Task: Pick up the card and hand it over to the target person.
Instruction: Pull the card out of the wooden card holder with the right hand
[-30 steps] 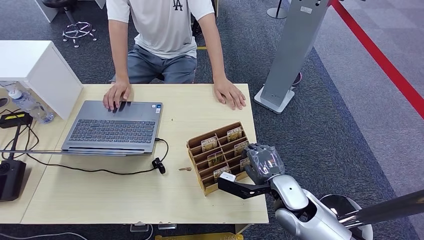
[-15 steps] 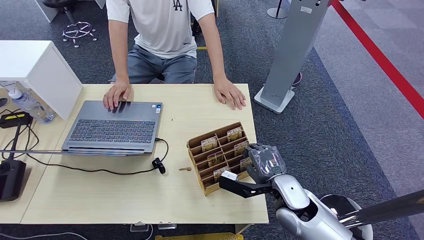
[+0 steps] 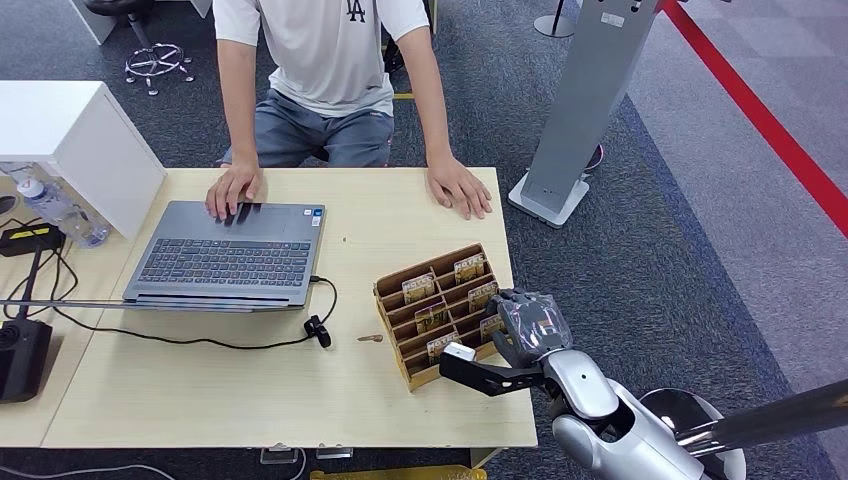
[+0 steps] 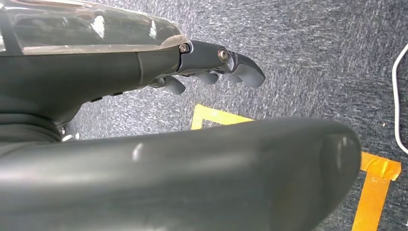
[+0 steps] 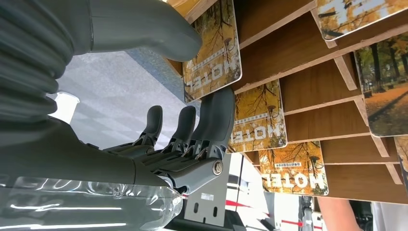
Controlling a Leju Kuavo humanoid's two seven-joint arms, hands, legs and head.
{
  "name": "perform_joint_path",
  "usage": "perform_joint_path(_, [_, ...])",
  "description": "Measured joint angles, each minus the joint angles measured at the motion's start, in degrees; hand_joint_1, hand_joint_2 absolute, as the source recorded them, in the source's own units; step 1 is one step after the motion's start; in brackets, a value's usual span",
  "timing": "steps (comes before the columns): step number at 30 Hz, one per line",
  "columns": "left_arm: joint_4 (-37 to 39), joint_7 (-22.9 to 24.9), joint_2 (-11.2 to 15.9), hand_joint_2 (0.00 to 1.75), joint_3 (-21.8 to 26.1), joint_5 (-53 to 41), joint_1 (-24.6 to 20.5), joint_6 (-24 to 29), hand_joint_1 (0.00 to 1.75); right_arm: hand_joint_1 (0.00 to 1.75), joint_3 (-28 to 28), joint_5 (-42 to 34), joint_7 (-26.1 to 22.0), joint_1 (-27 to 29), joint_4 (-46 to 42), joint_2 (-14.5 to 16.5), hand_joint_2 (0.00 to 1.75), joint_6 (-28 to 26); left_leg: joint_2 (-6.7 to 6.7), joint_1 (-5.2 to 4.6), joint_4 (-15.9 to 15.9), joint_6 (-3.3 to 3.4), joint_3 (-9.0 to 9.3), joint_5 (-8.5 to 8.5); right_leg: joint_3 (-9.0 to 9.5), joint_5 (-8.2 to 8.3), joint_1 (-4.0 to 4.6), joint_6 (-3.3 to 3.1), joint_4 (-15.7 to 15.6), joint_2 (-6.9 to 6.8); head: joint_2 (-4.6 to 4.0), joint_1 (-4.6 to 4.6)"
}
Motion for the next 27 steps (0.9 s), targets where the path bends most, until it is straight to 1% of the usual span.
perform_joint_path(5, [0.0, -0.1, 0.1, 0.00, -0.2, 0.1, 0.0, 0.0, 0.00, 0.83, 0.0, -0.1, 0.0, -0.2, -0.2, -0.1, 1.75, -0.1, 0.00, 0.01, 0.0, 0.00, -0.01, -0.02, -0.01, -0.01, 0.00, 0.01, 0.0, 0.00, 0.00, 0.00])
perform_joint_path(10, [0.0, -0.2, 0.2, 0.00, -0.4, 0.2, 0.0, 0.0, 0.00, 0.97, 0.0, -0.1, 0.0, -0.3, -0.6, -0.3, 1.75, -0.2, 0.00, 0.00, 0.0, 0.01, -0.02, -0.03, -0.01, -0.02, 0.00, 0.02, 0.0, 0.00, 0.00, 0.00])
perform_joint_path(15, [0.0, -0.2, 0.2, 0.00, -0.5, 0.3, 0.0, 0.0, 0.00, 0.90, 0.0, -0.1, 0.1, -0.3, -0.7, -0.3, 1.75, -0.3, 0.01, 0.00, 0.0, 0.00, -0.02, -0.01, -0.02, 0.00, 0.00, 0.01, 0.0, 0.01, 0.00, 0.00])
perform_joint_path(21, [0.0, -0.2, 0.2, 0.00, -0.6, 0.6, 0.0, 0.0, 0.00, 0.91, 0.0, 0.0, 0.2, -0.5, -1.2, -0.5, 1.75, -0.3, 0.01, 0.00, 0.1, 0.00, -0.03, -0.03, -0.03, -0.02, 0.00, 0.02, 0.0, 0.01, 0.00, 0.00])
perform_joint_path(24, [0.0, -0.2, 0.2, 0.00, -0.6, 0.6, 0.0, 0.0, 0.00, 0.98, 0.0, 0.0, 0.2, -0.5, -1.2, -0.5, 1.75, -0.3, 0.01, -0.01, 0.0, 0.01, -0.04, -0.02, -0.04, -0.01, -0.01, 0.01, 0.0, 0.01, 0.00, 0.00])
perform_joint_path(27, [0.0, -0.2, 0.2, 0.00, -0.6, 0.6, 0.0, 0.0, 0.00, 1.10, 0.0, 0.0, 0.2, -0.5, -1.2, -0.5, 1.75, -0.3, 0.01, -0.01, 0.0, 0.01, -0.03, -0.02, -0.03, -0.01, -0.01, 0.01, 0.0, 0.01, 0.00, 0.00])
